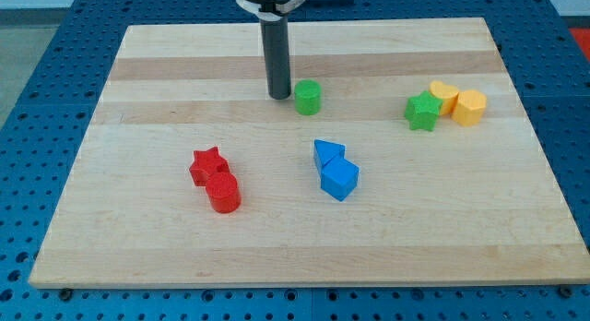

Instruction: Push the blue blocks to the bottom of the green circle

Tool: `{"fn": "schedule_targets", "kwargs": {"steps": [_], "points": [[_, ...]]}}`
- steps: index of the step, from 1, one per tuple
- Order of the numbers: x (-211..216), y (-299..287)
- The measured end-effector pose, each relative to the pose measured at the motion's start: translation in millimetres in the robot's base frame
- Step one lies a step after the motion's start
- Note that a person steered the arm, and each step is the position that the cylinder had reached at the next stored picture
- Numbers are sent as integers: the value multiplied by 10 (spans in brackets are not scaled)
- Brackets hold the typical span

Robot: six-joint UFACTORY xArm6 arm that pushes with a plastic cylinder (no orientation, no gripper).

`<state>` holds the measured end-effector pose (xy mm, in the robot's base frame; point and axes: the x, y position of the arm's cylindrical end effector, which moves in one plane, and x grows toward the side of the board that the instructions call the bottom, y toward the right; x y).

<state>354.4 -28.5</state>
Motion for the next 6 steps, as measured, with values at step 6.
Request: {"fn": "schedule_targets", "kwargs": {"steps": [6], "points": [[41, 1122]]}}
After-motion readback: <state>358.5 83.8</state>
